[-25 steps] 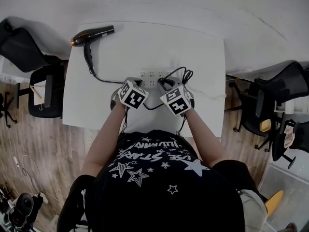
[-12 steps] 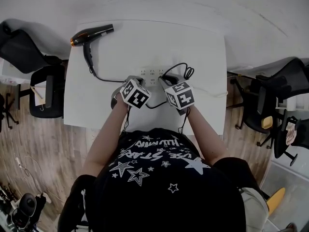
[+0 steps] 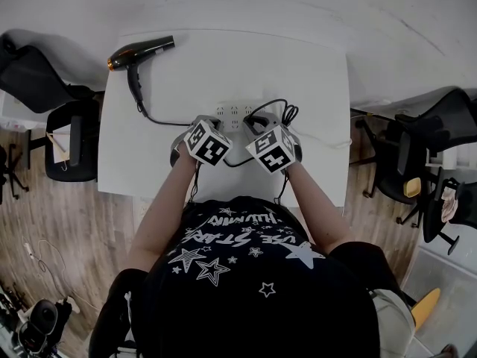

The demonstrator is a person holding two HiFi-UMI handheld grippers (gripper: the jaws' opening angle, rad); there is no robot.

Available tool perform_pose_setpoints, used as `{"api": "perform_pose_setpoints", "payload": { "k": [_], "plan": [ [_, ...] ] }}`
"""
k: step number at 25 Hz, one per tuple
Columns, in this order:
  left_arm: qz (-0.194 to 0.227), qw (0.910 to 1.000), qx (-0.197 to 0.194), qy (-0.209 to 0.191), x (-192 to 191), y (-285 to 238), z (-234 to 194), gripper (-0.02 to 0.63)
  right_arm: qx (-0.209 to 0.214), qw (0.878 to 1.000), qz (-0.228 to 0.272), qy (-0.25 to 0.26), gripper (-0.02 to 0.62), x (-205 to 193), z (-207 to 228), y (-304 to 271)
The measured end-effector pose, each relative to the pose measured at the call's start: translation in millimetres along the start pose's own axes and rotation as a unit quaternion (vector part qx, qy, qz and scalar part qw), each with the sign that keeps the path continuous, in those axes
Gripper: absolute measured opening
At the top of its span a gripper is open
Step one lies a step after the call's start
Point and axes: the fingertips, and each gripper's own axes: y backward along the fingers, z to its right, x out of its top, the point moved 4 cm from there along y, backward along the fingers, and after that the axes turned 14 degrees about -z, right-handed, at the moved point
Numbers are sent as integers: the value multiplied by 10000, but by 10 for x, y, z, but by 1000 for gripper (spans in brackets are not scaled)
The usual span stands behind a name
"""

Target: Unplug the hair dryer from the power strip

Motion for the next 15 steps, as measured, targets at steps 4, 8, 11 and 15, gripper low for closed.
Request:
{"api": "perform_pose_setpoints", "payload": {
  "k": [4, 8, 11, 15],
  "plan": [
    [1, 10000, 69, -38, 3, -1, 8, 8, 670, 9878, 381, -1354, 77, -83, 126, -26],
    [-18, 9999, 118, -73, -1, -22, -8, 6, 697, 9838, 414, -1601, 77, -86, 143, -19],
    [-48, 9998, 157, -113, 1, -12, -11, 8, 451, 9916, 425, -1134, 75, -45, 101, 14],
    [-65, 9996, 190, -177, 19, 0, 1, 8, 218, 9966, 782, -104, 74, 265, -42, 207]
  ]
}}
